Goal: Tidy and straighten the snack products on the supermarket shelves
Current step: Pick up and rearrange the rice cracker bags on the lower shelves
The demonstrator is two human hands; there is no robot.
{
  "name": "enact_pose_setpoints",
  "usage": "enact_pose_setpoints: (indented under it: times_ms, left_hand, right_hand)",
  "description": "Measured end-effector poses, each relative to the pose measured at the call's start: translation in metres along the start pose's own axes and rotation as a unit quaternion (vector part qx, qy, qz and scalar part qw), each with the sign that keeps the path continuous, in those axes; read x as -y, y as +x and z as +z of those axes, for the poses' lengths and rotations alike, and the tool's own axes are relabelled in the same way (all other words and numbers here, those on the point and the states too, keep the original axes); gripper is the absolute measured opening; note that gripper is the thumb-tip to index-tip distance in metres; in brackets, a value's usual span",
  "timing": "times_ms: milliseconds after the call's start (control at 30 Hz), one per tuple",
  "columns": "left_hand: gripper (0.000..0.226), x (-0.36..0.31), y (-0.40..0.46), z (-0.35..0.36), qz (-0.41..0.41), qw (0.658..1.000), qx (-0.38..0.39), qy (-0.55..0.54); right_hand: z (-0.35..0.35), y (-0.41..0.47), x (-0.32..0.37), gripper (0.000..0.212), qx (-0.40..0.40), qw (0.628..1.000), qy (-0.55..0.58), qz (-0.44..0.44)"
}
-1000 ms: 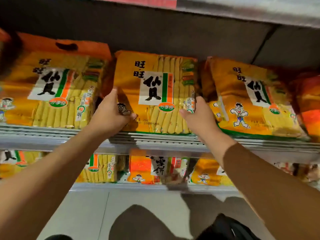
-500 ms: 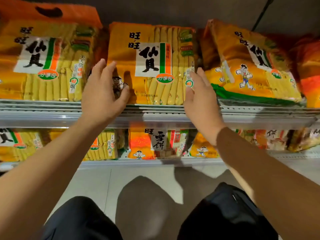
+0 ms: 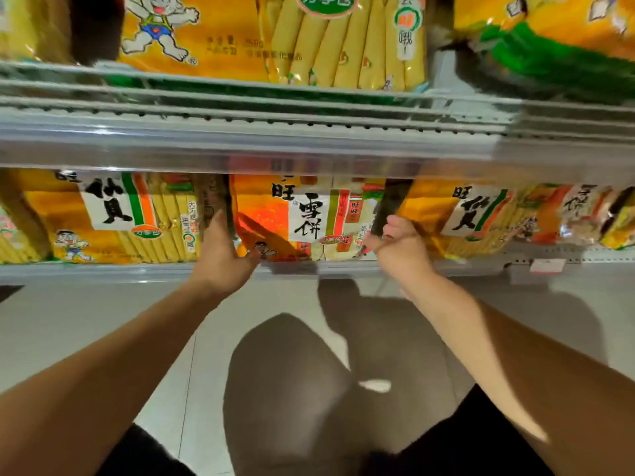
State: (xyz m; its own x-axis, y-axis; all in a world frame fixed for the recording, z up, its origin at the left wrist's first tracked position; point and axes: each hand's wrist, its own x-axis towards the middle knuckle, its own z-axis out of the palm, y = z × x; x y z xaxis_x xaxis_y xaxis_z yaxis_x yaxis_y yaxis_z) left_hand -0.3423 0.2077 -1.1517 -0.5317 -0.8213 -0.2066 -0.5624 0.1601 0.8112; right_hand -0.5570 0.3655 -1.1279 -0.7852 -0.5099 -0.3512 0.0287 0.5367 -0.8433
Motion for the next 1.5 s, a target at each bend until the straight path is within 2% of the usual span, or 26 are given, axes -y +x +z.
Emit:
enact_pose_setpoints:
  times_ms: [67,167,233,333,400,533,633,767,933,1067,1233,1367,1500]
  left_hand:
    - [0.077,0.009,0.021,0.011,-0.036,0.996,0.010,-0.086]
    - [0.064,0.021,0.035,0.027,-0.050,0.993,0.009,-0.110]
    - [0.064,0.028,0.037,0.032,-0.026,0.995,-0.002,-0.096]
    - [0.053,0.026,0.038,0.030,-0.002,0.996,-0.020,-0.084]
    - [0.049,0.020,0.039,0.025,0.006,0.996,-0.024,-0.091]
    - [0.070,0.012,0.030,0.017,0.033,0.987,-0.035,-0.154]
    - [0.075,0.014,0.010,0.016,0.016,0.984,-0.030,-0.172]
    - [0.069,0.005,-0.040,0.013,-0.053,0.988,-0.014,-0.143]
    - [0.055,-0.049,-0.124,-0.010,-0.170,0.982,0.064,-0.050]
    - [0.069,-0.110,-0.184,-0.026,-0.222,0.965,0.139,-0.008]
    - [0.069,-0.200,-0.243,-0.053,-0.155,0.961,0.219,0.070]
    - [0.079,-0.279,-0.271,-0.076,-0.118,0.953,0.274,0.041]
    - [0.074,-0.348,-0.299,-0.075,-0.052,0.950,0.306,0.043]
  right_hand:
    - [0.012,0.022,-0.012,0.086,0.025,0.998,-0.040,0.032]
    - [0.021,0.040,-0.024,0.105,0.026,0.996,-0.074,0.039]
    - [0.024,0.047,-0.026,0.095,0.026,0.997,-0.064,0.035]
    - [0.027,0.052,-0.023,0.039,0.021,0.998,-0.051,-0.021]
    - [0.026,0.051,-0.018,0.019,0.001,0.998,-0.034,-0.060]
    - [0.020,0.038,-0.015,0.012,-0.020,0.995,0.017,-0.101]
    - [0.016,0.017,-0.030,0.012,0.025,0.994,0.084,-0.061]
    - [-0.003,-0.037,-0.042,0.009,0.065,0.992,0.106,0.005]
    - [-0.065,-0.138,-0.022,0.036,0.089,0.984,0.023,0.155]
    - [-0.128,-0.217,0.006,0.050,0.073,0.967,0.072,0.234]
    - [-0.213,-0.316,0.064,0.051,0.018,0.954,0.082,0.287]
    - [-0.274,-0.387,0.120,0.060,-0.034,0.957,0.103,0.270]
    - [-0.321,-0.447,0.150,0.049,-0.124,0.948,0.139,0.259]
